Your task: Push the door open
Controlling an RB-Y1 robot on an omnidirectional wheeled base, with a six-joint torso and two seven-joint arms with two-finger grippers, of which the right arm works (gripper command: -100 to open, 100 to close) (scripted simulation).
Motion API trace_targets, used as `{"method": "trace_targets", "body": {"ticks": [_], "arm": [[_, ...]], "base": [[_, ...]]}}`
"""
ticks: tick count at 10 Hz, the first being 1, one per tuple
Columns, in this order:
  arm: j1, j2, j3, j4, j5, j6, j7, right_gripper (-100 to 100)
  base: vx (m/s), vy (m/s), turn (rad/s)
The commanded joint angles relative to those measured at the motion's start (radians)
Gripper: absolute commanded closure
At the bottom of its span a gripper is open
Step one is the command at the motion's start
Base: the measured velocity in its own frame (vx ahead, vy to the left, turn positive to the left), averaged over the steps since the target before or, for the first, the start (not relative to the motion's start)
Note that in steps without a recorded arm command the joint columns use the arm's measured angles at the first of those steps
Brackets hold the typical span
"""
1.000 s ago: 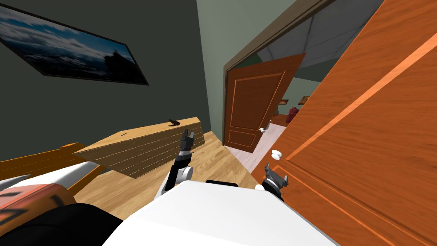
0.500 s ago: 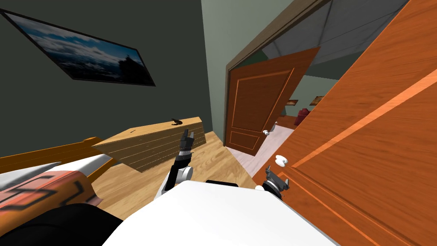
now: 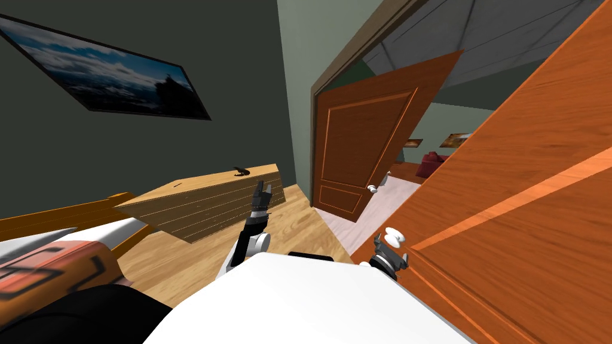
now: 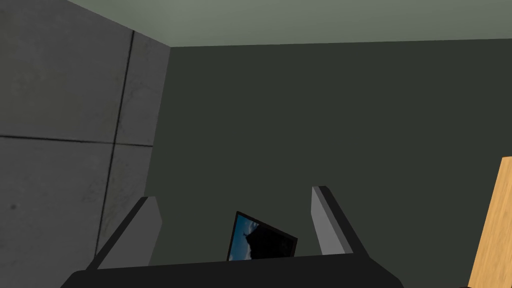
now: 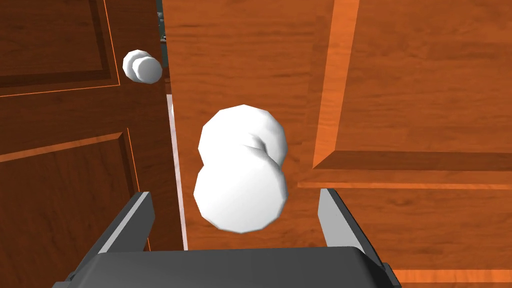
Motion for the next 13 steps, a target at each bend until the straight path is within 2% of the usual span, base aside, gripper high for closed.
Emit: {"method": "trace_targets", "body": {"ticks": [1, 3, 4, 9, 10, 13], "arm": [[0.000, 0.000, -0.001, 0.011, -0.001, -0.007, -0.009, -100], [0.003, 0.001, -0.001, 0.008, -0.001, -0.006, -0.009, -100], [0.003, 0.001, -0.001, 0.008, -0.001, -0.006, -0.009, 100], [0.003, 0.001, -0.001, 0.008, -0.001, -0.006, -0.009, 100], [0.004, -0.009, -0.016, 0.008, -0.014, -0.005, -0.007, 100], [0.008, -0.015, -0.037, 0.010, -0.032, -0.008, -0.004, 100]], "base": [[0.110, -0.176, 0.022], [0.072, -0.110, 0.017], [-0.005, 0.006, -0.008], [-0.004, 0.006, 0.000], [0.102, -0.060, -0.028], [0.165, -0.092, -0.041]]}}
